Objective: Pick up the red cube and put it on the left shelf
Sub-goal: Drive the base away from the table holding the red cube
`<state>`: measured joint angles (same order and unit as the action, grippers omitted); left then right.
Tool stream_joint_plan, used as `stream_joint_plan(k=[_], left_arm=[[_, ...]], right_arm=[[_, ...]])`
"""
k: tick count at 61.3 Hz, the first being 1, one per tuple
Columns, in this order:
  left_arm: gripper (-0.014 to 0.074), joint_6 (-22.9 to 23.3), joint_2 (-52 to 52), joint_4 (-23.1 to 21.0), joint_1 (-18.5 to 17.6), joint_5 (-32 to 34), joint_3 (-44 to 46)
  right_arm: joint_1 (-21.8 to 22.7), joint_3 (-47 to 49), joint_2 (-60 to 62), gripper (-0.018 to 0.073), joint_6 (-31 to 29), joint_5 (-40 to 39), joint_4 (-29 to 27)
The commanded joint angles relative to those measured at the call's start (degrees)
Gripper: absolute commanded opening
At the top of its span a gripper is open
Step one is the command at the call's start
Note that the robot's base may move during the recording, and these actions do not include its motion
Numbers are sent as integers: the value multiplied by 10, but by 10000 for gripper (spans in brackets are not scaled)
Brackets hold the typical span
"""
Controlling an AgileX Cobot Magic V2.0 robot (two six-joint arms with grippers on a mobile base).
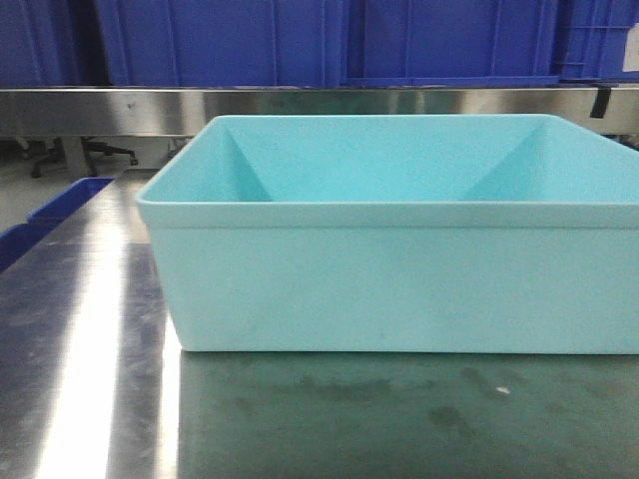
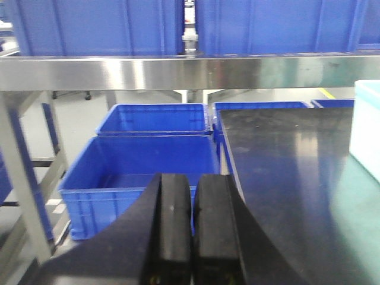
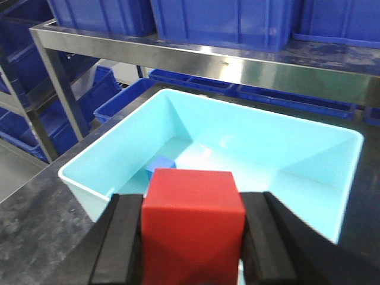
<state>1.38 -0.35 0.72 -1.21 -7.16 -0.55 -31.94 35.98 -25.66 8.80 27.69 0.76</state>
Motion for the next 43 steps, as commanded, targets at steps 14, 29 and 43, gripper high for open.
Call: stream_joint_plan(k=[14, 29, 43], left_arm=[[101, 0, -8, -4, -3, 49, -13], [101, 0, -8, -4, -3, 49, -13], [101, 0, -8, -4, -3, 49, -13]], right_arm=[[0, 14, -3, 204, -6, -49, 6], [0, 14, -3, 204, -6, -49, 6], [0, 14, -3, 204, -6, -49, 6]])
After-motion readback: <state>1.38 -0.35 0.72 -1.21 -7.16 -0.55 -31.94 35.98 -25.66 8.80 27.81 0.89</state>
